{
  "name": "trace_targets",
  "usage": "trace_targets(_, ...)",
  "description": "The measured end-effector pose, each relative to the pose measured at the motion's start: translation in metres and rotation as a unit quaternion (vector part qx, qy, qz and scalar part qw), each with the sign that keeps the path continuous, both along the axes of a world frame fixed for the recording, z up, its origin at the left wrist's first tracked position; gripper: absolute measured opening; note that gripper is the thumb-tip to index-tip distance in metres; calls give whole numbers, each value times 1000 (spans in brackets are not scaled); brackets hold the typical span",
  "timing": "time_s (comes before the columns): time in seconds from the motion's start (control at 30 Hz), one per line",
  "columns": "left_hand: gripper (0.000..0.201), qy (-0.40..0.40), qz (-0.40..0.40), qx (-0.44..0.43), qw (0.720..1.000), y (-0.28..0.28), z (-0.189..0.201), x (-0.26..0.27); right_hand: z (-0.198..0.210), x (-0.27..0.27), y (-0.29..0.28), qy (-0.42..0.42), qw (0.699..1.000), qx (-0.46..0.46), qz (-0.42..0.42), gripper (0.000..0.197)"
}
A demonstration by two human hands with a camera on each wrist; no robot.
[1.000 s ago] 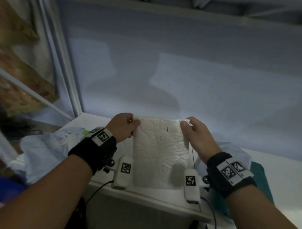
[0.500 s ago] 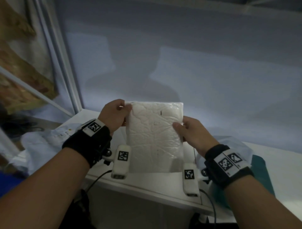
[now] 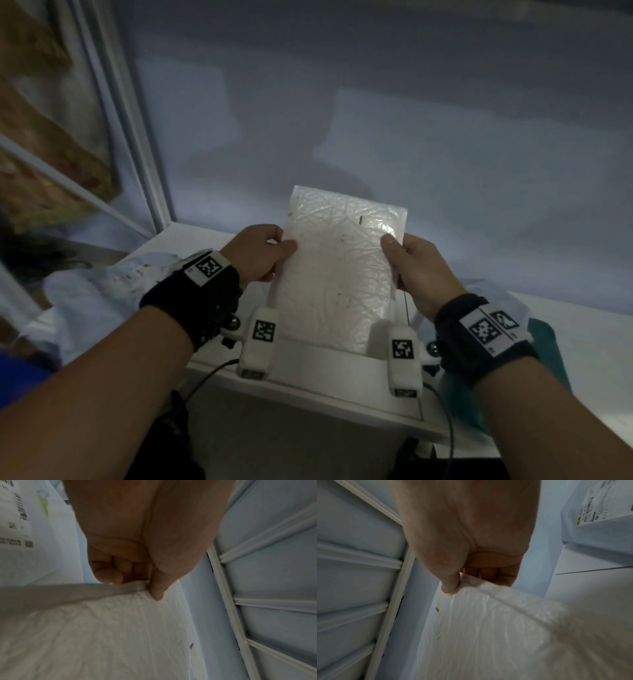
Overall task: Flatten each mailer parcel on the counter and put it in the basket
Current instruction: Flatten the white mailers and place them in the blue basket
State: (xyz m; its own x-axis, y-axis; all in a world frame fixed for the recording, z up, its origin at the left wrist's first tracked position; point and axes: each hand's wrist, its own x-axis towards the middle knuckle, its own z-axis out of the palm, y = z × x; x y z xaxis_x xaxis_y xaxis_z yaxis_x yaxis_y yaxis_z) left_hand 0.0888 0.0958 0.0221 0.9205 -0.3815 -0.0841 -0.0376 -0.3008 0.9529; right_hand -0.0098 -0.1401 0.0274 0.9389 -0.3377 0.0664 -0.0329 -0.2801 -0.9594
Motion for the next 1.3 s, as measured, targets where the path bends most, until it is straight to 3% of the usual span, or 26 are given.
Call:
trace_targets(0.13, 28, -14, 6, -11, 1000, -4, -1, -3, -1, 3, -1, -29, 999, -12, -31, 29)
trace_targets(0.23, 23, 20, 7, -24, 999, -6, -3, -4, 0, 4, -1, -39, 998, 21, -55, 24)
trace_targets(0.4, 30, 56, -76, 41, 995, -8, -8, -13, 1, 2, -9, -26, 994, 76, -77, 27)
trace_targets(0.6, 41, -6, 43, 28, 999, -17, -6, -15, -4, 5, 4, 62, 984, 143, -88, 44)
trace_targets(0.77, 33, -36, 85, 72, 993, -27, -14, -18, -13, 7, 20, 115, 983, 111, -95, 30)
trace_targets(1.0, 31, -5, 78, 92, 993, -25, -21, -13, -24, 10, 21, 71, 990, 6, -124, 27)
trace_targets(1.13, 33, -21, 83, 101, 991, -25, -25, -11, -20, 9, 20, 92, 990, 37, -102, 19)
trace_targets(1.3, 32, -41, 97, 135, 985, -24, -38, -7, -14, -3, 7, 197, 976, 87, 23, 14)
